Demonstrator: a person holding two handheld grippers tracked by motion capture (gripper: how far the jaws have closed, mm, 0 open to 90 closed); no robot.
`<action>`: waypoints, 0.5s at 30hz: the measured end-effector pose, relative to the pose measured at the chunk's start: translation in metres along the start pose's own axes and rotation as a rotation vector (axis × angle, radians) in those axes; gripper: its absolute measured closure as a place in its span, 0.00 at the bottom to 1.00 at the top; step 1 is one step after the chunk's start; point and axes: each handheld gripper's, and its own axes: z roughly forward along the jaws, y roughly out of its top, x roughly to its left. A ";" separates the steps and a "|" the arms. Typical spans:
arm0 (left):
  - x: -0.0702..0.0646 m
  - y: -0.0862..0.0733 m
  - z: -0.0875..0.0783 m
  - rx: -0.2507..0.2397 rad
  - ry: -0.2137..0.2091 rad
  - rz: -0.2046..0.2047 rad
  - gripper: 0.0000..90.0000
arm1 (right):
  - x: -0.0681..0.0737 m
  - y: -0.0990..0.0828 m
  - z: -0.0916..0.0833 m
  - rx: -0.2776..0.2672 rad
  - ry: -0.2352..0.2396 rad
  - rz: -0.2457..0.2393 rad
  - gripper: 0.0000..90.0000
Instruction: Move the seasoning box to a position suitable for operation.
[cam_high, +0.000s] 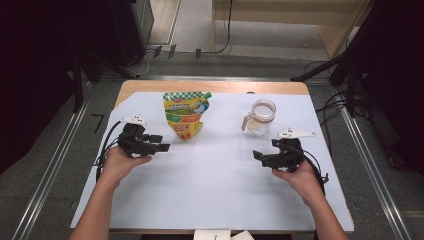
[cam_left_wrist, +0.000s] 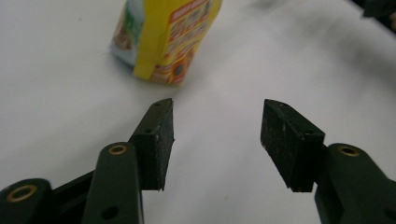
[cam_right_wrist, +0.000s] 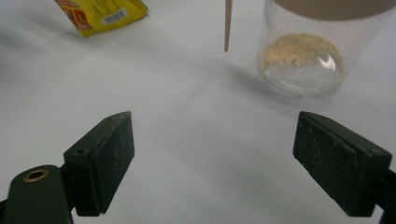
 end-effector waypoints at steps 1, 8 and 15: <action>0.000 0.001 -0.001 -0.018 -0.033 -0.019 0.53 | 0.000 0.000 0.000 0.001 0.007 -0.012 0.15; 0.000 0.003 -0.005 -0.033 -0.103 -0.062 0.53 | 0.003 0.000 -0.001 -0.011 0.025 -0.053 0.18; -0.003 0.004 -0.003 0.001 -0.101 -0.083 0.48 | 0.000 0.002 0.005 0.041 0.087 -0.087 0.38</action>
